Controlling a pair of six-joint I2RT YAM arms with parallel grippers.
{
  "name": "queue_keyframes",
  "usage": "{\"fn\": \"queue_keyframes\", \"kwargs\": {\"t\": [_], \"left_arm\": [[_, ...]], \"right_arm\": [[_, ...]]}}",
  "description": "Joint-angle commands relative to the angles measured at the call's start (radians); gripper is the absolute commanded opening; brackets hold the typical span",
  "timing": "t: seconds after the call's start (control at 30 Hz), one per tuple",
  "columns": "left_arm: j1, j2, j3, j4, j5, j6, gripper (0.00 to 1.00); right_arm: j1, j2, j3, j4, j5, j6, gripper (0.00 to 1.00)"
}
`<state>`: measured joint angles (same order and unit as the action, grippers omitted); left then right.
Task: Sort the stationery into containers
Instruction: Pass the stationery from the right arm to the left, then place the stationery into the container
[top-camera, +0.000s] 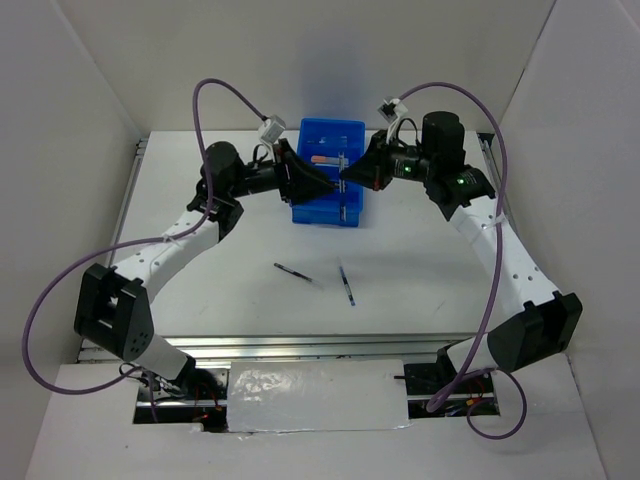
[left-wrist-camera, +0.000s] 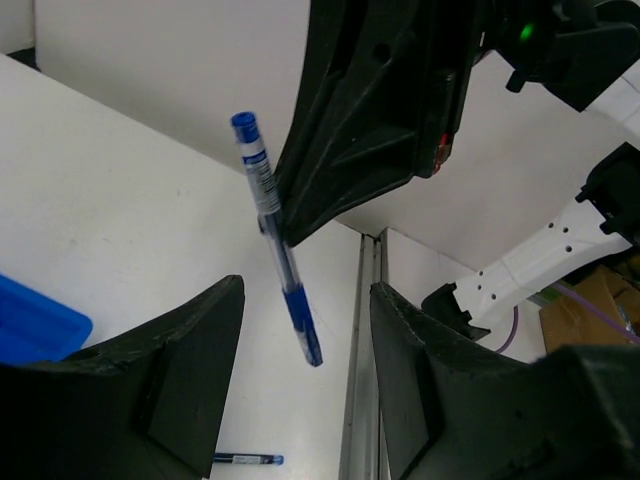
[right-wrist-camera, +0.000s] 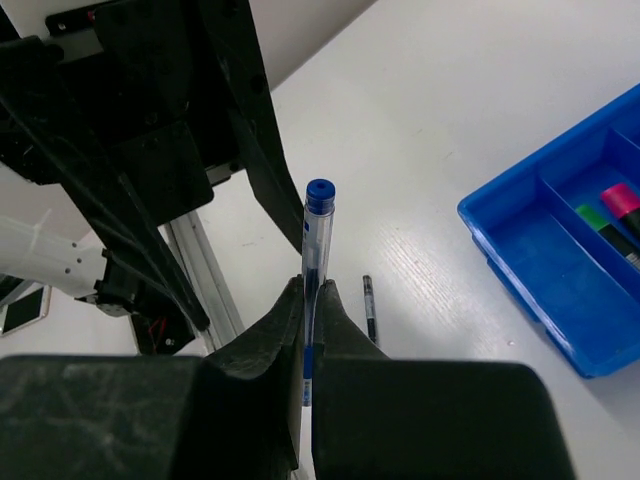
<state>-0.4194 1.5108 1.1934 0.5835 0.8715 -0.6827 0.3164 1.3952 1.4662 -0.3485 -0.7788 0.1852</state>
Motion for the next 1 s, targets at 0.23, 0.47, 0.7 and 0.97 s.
{"fn": "queue_keyframes", "kwargs": {"t": [0.23, 0.47, 0.7, 0.97], "left_arm": [[-0.059, 0.084, 0.095, 0.018, 0.044, 0.002, 0.62], [-0.059, 0.114, 0.147, -0.028, 0.035, 0.029, 0.39], [-0.055, 0.146, 0.259, -0.314, -0.002, 0.276, 0.06], [-0.038, 0.314, 0.563, -0.862, -0.287, 0.9, 0.0]], "right_arm": [[0.016, -0.036, -0.001, 0.089, -0.02, 0.046, 0.0], [0.02, -0.041, -0.021, 0.095, -0.045, 0.043, 0.0], [-0.039, -0.07, -0.038, 0.074, -0.022, 0.056, 0.42], [-0.267, -0.163, -0.084, -0.055, 0.023, -0.035, 0.57]]}}
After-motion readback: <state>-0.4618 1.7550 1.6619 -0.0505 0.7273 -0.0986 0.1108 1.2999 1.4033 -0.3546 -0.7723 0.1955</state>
